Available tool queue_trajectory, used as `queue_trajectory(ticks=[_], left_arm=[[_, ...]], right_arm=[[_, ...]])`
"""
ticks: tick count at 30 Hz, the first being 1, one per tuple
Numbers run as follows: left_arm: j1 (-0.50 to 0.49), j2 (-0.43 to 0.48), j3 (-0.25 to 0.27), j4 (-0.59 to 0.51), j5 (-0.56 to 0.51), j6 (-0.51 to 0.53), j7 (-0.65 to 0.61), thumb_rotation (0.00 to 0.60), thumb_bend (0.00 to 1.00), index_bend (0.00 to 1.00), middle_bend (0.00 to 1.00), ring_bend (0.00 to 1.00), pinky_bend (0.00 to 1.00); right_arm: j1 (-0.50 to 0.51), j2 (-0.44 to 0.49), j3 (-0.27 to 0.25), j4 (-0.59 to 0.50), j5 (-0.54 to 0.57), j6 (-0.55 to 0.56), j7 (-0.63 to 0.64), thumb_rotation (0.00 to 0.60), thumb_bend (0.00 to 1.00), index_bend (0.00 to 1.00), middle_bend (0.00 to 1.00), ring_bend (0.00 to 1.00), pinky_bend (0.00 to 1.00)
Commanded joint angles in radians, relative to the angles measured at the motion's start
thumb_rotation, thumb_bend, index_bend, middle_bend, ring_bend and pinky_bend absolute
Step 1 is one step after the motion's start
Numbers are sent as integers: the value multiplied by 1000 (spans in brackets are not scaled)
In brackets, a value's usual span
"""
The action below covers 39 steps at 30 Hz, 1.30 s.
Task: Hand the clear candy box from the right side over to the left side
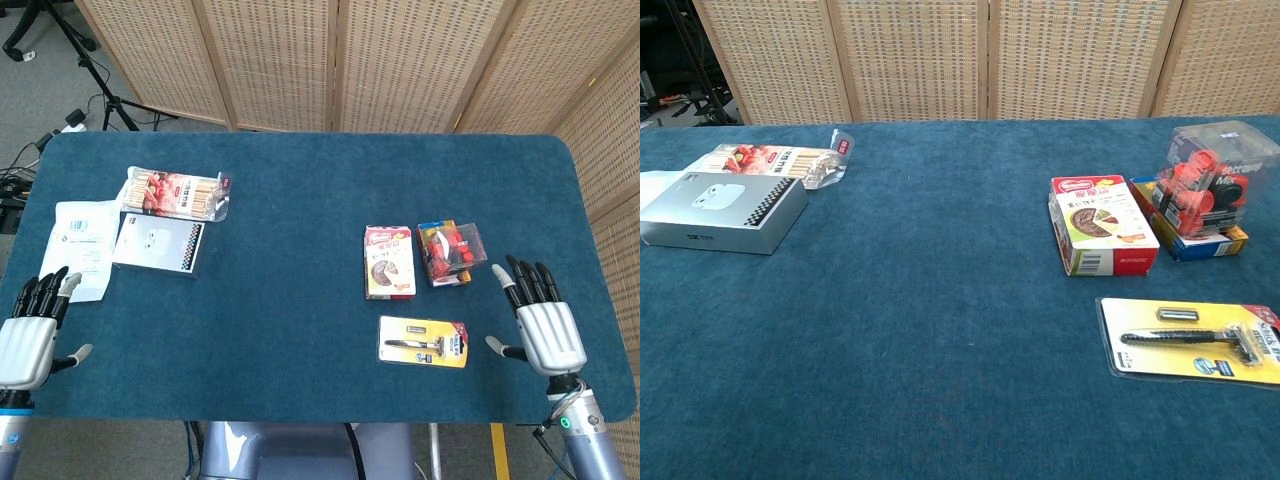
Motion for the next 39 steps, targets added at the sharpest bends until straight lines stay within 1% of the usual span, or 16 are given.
queue_trajectory(ticks=[1, 4, 6, 7, 8, 10, 11, 12, 13, 15, 20, 25, 29, 34, 39], left_arm=[[-6, -3, -4, 8, -15, -15, -6, 600, 124, 0, 0, 0, 0], [-12, -5, -10, 14, -27, -27, -12, 600, 124, 0, 0, 0, 0], [-15, -7, -13, 18, -30, -29, -11, 600, 124, 0, 0, 0, 0], [-15, -7, -13, 19, -31, -30, -10, 600, 124, 0, 0, 0, 0], [-16, -9, -14, 21, -33, -31, -9, 600, 124, 0, 0, 0, 0], [-17, -11, -15, 22, -34, -31, -6, 600, 124, 0, 0, 0, 0], [-18, -13, -16, 24, -34, -31, -5, 600, 124, 0, 0, 0, 0], [-18, -14, -17, 24, -34, -30, -4, 600, 124, 0, 0, 0, 0], [-19, -16, -18, 27, -34, -28, -4, 600, 124, 0, 0, 0, 0], [-20, -19, -21, 32, -33, -24, -7, 600, 124, 0, 0, 0, 0], [-19, -25, -28, 47, -34, -14, -23, 600, 123, 0, 0, 0, 0], [-15, -23, -35, 51, -39, -2, -37, 600, 124, 0, 0, 0, 0], [-16, -22, -35, 53, -40, -5, -40, 600, 124, 0, 0, 0, 0], [-20, -24, -35, 59, -46, -13, -40, 600, 124, 0, 0, 0, 0], [-24, -29, -34, 63, -51, -23, -34, 600, 124, 0, 0, 0, 0]], right_arm=[[86, 60, 81, -87, 128, -117, -54, 600, 0, 0, 0, 0, 0], [146, 86, 130, -121, 239, -201, -78, 600, 0, 0, 0, 0, 0], [187, 101, 157, -129, 310, -254, -99, 600, 0, 0, 0, 0, 0], [197, 103, 162, -129, 324, -264, -104, 600, 0, 0, 0, 0, 0], [227, 109, 176, -125, 367, -301, -121, 600, 0, 0, 0, 0, 0], [263, 116, 188, -119, 425, -346, -142, 600, 0, 0, 0, 0, 0], [295, 117, 195, -108, 472, -385, -159, 600, 0, 0, 0, 0, 0], [306, 117, 197, -103, 488, -399, -165, 600, 0, 0, 0, 0, 0], [341, 115, 200, -84, 538, -439, -185, 600, 0, 0, 0, 0, 0], [385, 109, 199, -57, 600, -483, -215, 600, 0, 0, 0, 0, 0], [493, 83, 174, 22, 770, -572, -283, 600, 0, 0, 0, 0, 0], [568, 51, 131, 88, 877, -592, -349, 600, 0, 0, 0, 0, 0], [613, 32, 101, 133, 939, -609, -379, 600, 0, 0, 0, 0, 0], [665, 19, 46, 185, 1031, -620, -426, 600, 0, 0, 0, 0, 0], [691, 9, 11, 214, 1101, -635, -429, 600, 2, 0, 0, 0, 0]])
